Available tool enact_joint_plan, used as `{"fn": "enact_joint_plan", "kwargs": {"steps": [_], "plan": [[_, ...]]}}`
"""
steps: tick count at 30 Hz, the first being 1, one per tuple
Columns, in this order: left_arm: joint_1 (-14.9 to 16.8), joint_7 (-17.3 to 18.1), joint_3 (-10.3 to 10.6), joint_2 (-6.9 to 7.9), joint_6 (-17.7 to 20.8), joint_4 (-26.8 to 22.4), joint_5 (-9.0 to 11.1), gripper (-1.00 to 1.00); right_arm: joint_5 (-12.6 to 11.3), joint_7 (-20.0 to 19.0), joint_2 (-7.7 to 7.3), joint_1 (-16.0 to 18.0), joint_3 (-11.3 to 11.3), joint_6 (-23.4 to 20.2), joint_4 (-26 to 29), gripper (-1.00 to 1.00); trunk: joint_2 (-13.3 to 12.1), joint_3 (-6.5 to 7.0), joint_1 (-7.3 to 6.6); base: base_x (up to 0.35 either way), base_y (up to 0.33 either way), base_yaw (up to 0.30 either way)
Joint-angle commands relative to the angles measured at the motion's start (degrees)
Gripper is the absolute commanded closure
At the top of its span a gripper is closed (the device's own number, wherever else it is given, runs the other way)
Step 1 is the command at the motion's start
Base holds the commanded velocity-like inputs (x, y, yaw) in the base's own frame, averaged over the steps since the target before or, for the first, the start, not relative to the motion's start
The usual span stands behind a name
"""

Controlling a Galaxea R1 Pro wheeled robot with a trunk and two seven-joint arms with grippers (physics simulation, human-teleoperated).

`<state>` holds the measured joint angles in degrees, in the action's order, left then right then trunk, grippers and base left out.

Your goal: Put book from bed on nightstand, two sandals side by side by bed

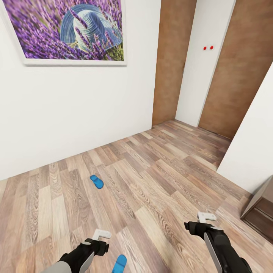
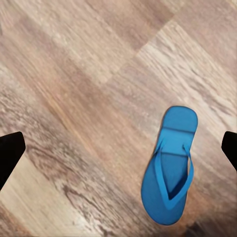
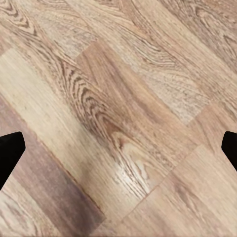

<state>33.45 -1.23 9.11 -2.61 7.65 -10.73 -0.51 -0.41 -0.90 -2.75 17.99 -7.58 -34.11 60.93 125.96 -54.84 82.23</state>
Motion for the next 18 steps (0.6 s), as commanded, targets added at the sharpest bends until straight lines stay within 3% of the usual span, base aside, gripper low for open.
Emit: {"fn": "enact_joint_plan", "kwargs": {"steps": [1,18], "plan": [[0.01,-0.10,0.30,0.02,0.32,-0.10,-0.04,-1.00,-0.04,-0.11,-0.01,0.02,-0.07,-0.28,0.07,-1.00,0.44,-0.23,0.22,0.000,0.000,0.000],[-0.05,0.00,0.31,-0.10,-1.35,0.08,-0.18,-1.00,-0.03,-0.10,0.02,0.02,-0.05,-0.31,0.08,-1.00,7.25,-3.29,3.95,0.000,0.000,0.000]]}}
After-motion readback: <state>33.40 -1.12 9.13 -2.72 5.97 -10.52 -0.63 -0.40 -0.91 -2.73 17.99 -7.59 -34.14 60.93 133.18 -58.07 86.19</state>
